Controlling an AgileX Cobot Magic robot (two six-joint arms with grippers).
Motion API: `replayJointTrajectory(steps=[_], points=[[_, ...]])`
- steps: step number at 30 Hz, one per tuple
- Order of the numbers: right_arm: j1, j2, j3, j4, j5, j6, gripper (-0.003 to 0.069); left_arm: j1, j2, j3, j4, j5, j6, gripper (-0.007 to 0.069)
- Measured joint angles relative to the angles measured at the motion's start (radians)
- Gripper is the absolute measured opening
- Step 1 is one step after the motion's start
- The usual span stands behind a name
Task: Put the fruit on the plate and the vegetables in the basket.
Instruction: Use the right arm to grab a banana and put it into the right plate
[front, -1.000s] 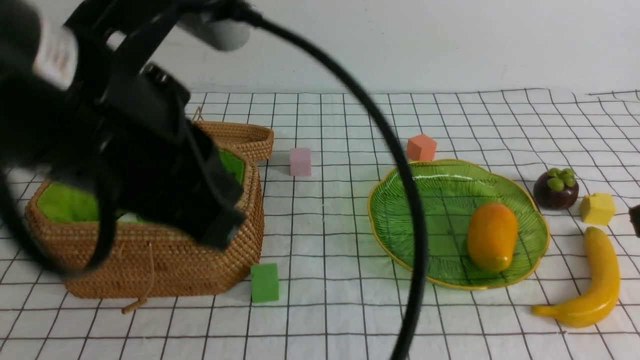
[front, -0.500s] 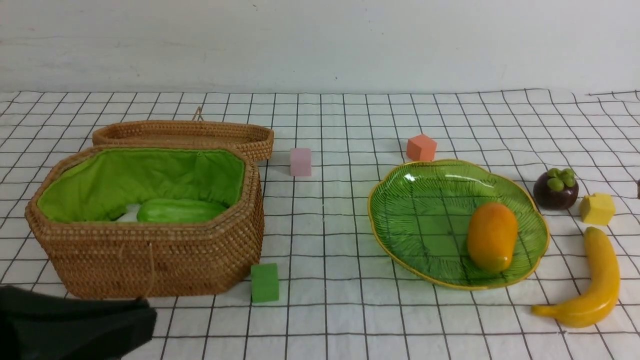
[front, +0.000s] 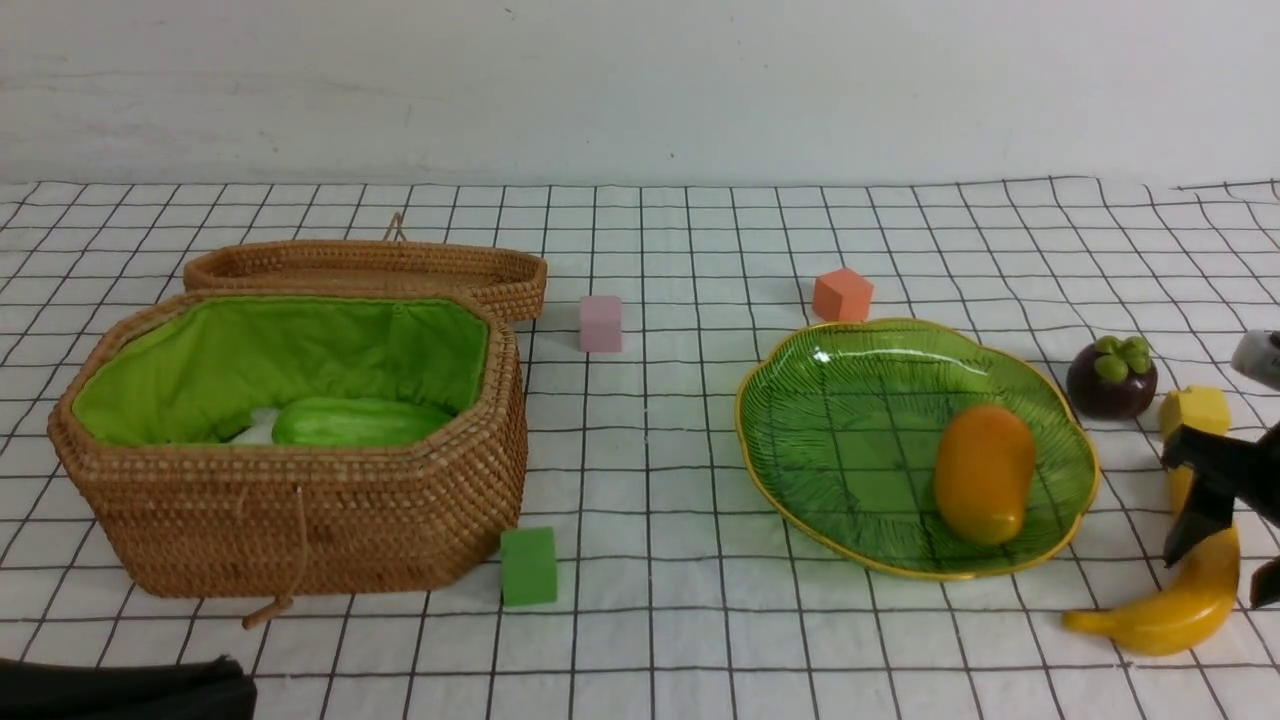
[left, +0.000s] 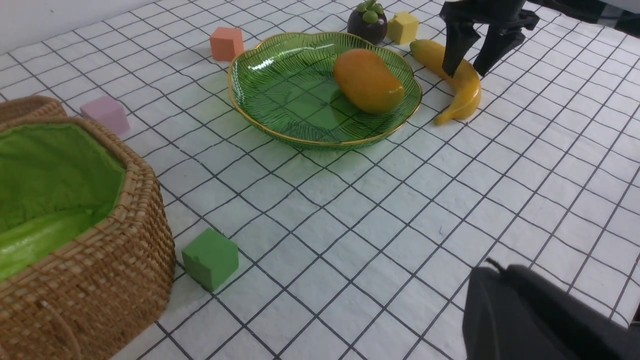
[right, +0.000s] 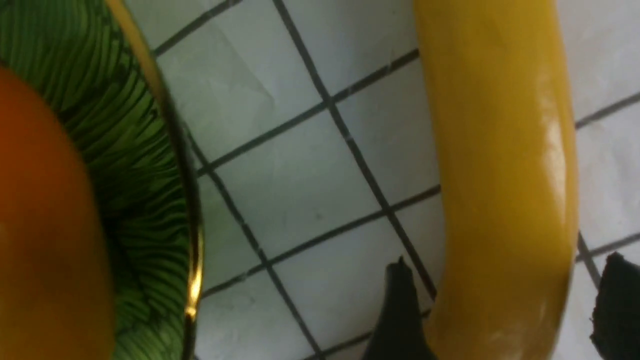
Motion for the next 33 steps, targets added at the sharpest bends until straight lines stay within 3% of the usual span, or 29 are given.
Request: replayJointTrajectory(steps=[7,13,16,23,29,33], points=[[0.000,0.050,0.000,-0.012,-0.007,-0.059,0.0325,0.000,0.000,0.000,0.000,0.000,-0.001,-0.0013],[0.003,0.002,-0.002,-0.016,0.139,-0.097,0.0328,0.000,0.000,0.000,0.000,0.005,-0.001,-0.0013],[0.046,-0.152,-0.007,-0.008,0.183,-0.081,0.0328,0.000,0.000,0.000,0.000,0.012,-0.001,-0.0013],[0.304,-0.191,-0.150,0.161,-0.010,-0.142,0.0328,0.000,0.000,0.001,0.000,-0.062,-0.001,-0.0013],[0.386,-0.003,-0.282,0.170,-0.115,-0.153,0.0333,0.000,0.000,0.001,-0.006,-0.071,-0.001,-0.0013],[0.387,0.116,-0.379,0.164,-0.077,-0.153,0.0477,0.000,0.000,0.001,-0.014,-0.071,-0.001,-0.0013]])
